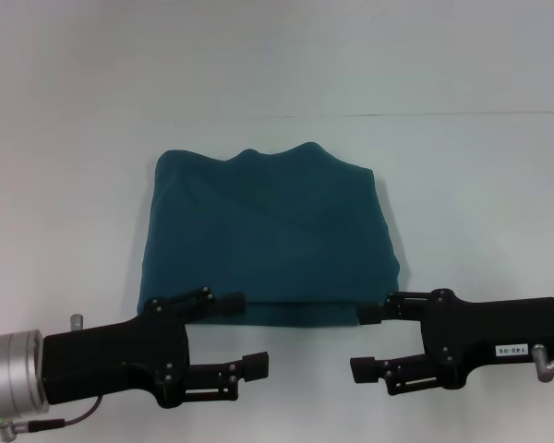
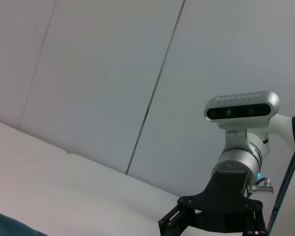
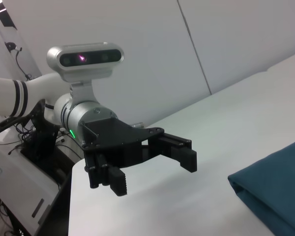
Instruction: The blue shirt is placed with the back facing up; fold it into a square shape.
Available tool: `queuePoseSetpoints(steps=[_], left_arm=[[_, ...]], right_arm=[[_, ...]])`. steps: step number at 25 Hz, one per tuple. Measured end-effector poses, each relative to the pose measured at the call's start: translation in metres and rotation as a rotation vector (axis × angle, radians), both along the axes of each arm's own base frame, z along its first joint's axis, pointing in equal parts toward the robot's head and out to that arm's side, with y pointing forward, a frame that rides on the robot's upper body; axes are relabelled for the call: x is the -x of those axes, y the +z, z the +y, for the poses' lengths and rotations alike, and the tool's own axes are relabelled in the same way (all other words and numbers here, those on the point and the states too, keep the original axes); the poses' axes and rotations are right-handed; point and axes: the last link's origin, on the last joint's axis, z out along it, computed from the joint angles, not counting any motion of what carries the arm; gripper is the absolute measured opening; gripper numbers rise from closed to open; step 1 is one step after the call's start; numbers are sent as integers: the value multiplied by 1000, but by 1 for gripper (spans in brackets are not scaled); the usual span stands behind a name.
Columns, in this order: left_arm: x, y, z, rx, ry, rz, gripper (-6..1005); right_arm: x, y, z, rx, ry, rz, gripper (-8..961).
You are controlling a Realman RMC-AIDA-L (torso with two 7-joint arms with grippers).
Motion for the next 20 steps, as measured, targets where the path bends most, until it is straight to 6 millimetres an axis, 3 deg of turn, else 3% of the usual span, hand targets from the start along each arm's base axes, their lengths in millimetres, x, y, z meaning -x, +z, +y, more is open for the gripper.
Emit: queuePoseSetpoints(steps=[20], left_arm=[[-1,-3,0,10,-1,3,891]], right_arm=[[0,-5,2,5,-10,-24,900]])
